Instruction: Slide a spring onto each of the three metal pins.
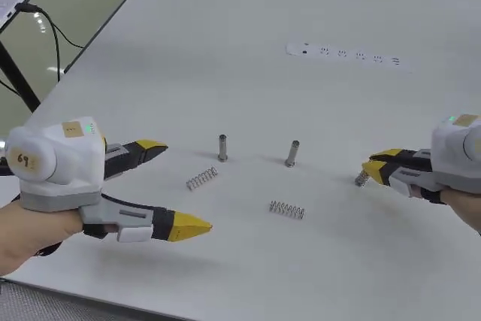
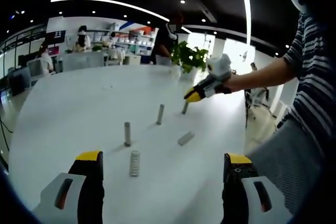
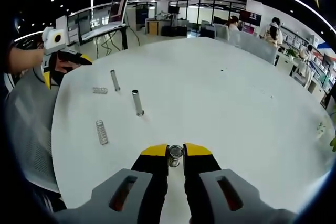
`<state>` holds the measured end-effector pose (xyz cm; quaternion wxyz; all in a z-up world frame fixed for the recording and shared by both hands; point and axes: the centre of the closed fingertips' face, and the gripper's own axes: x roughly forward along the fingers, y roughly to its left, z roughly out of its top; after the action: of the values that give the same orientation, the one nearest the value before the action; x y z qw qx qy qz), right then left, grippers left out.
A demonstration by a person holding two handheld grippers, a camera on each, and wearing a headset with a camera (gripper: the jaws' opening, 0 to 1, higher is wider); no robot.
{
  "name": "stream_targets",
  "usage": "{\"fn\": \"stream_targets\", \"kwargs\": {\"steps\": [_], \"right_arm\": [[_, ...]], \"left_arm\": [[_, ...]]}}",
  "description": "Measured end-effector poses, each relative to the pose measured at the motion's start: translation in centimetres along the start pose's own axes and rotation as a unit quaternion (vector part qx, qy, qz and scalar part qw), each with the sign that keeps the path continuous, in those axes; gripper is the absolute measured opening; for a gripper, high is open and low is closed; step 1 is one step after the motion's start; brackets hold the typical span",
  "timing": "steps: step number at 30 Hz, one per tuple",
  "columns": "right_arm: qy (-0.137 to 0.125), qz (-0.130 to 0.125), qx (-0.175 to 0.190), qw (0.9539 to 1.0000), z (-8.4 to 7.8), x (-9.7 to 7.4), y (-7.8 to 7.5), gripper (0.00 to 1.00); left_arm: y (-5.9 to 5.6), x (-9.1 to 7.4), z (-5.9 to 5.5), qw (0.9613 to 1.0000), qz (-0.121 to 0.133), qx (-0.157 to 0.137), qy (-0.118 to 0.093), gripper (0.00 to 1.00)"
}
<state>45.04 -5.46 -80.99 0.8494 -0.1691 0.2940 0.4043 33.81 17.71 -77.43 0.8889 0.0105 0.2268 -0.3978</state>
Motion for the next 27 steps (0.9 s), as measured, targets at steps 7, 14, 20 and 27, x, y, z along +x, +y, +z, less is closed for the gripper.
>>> {"fn": "stream_targets", "kwargs": {"steps": [7, 14, 20, 27], "right_arm": [[0.004, -0.001, 0.002, 1.0, -0.3, 0.1, 0.0, 0.08], [0.002, -0.001, 0.013, 0.9999, 0.0, 0.1, 0.1, 0.17], [0.0, -0.001, 0.019, 0.9998, 0.1, -0.1, 0.2, 0.22], [-0.019, -0.004, 0.046, 0.9987, 0.7, -0.8, 0.3, 0.26]], "left_arm": [[0.1, -0.1, -0.1, 1.0, 0.001, 0.0, 0.001, 0.92], [-0.1, -0.1, -0.1, 1.0, 0.0, 0.0, 0.001, 0.92], [-0.1, -0.1, 0.1, 1.0, 0.0, 0.0, -0.001, 0.92], [-0.2, 0.0, 0.1, 1.0, -0.002, 0.002, 0.0, 0.92]]}}
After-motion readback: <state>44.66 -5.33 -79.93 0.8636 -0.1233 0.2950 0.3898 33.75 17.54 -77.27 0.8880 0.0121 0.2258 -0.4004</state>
